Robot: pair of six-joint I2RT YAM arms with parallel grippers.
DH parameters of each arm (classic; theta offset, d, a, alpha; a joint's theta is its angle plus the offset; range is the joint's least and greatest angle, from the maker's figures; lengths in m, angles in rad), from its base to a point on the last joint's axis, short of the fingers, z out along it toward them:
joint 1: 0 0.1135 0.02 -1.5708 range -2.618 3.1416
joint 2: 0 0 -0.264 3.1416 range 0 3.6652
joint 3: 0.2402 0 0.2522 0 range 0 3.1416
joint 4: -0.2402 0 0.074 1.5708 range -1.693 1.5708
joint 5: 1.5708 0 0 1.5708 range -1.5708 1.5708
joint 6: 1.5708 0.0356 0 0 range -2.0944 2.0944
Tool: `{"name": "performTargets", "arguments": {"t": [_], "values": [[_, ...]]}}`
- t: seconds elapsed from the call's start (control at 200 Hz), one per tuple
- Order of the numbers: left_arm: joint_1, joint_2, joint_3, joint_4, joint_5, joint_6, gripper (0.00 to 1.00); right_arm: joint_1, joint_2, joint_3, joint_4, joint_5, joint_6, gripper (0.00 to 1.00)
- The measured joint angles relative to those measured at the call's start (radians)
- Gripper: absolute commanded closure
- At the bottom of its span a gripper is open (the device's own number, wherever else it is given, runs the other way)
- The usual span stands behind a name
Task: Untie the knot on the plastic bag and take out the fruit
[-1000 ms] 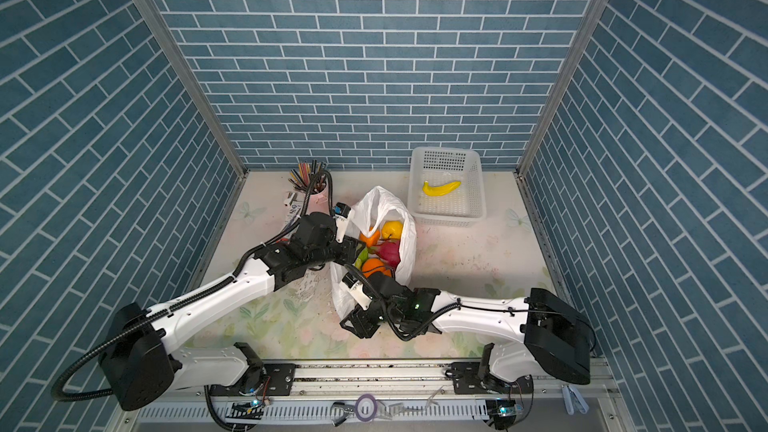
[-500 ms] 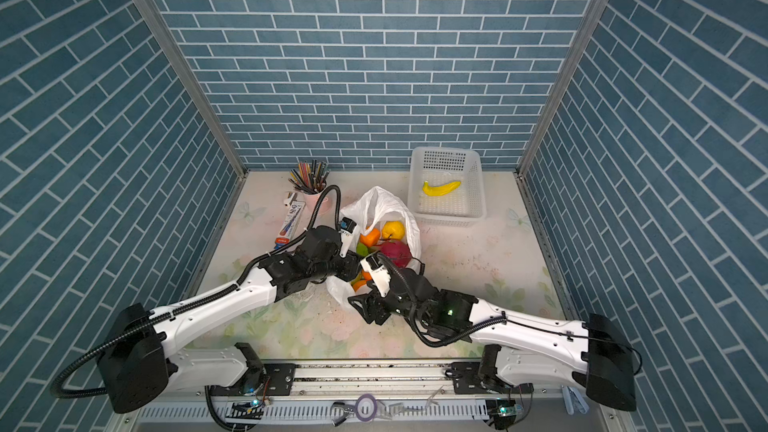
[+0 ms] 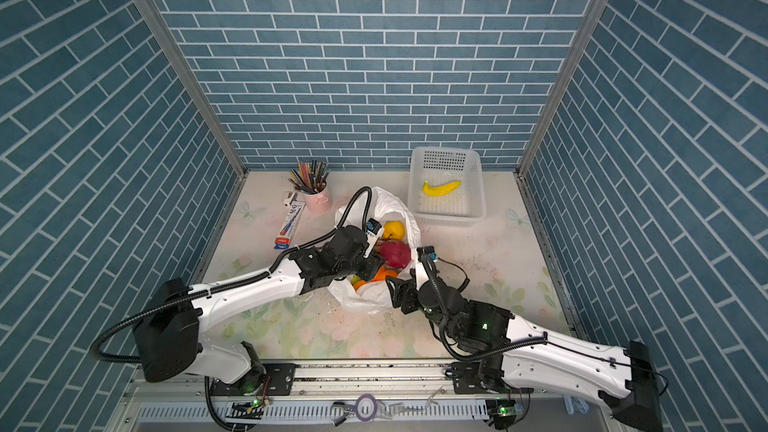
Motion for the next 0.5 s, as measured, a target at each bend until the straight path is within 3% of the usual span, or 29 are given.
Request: {"name": "performTargets", "arguments": {"t": [0.19,0.285,0.435,0.5], "values": [[0.017,0.116,0.061,0.026,-0.035,0.088,0.34,-0.137,0.146,0.03,-0.094,-0.007,0.073,0.13],[0.039,0.16,0.087,0.03,-0.032,0.13,0.32,-0.204,0.228,0.03,-0.067,-0.056,0.074,0.18],[0.095,0.207,0.108,0.036,0.028,0.182,0.29,-0.249,0.346,0.03,-0.045,-0.104,0.093,0.47],[0.116,0.222,0.113,0.038,0.061,0.203,0.29,-0.25,0.377,0.029,-0.063,-0.13,0.104,0.53]]}}
